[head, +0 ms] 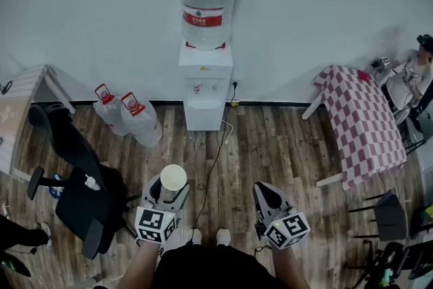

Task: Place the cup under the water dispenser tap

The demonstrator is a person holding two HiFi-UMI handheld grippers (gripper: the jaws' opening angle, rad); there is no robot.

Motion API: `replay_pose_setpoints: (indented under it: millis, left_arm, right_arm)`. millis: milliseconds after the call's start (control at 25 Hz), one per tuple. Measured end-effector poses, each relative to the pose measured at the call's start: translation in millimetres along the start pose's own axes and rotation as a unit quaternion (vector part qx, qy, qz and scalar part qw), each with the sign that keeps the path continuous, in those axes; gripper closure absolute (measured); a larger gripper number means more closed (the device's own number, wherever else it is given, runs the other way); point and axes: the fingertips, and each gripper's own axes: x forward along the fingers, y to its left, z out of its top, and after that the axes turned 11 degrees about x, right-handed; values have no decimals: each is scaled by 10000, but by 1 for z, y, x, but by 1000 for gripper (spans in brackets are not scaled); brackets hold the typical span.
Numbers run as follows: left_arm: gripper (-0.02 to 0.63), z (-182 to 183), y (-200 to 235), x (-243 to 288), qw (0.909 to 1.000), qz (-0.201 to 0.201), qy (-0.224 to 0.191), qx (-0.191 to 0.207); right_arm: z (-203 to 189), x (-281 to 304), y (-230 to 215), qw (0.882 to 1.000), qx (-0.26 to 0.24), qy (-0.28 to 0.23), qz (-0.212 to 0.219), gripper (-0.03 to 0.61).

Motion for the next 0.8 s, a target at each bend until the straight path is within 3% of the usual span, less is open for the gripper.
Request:
replay_pose_setpoints:
  millis: [800]
  left_arm:
    - [310,18,1,-10,9991,-168,-357,130]
  right_arm:
    - [-2,-4,19,9998,-182,-110,-63,557]
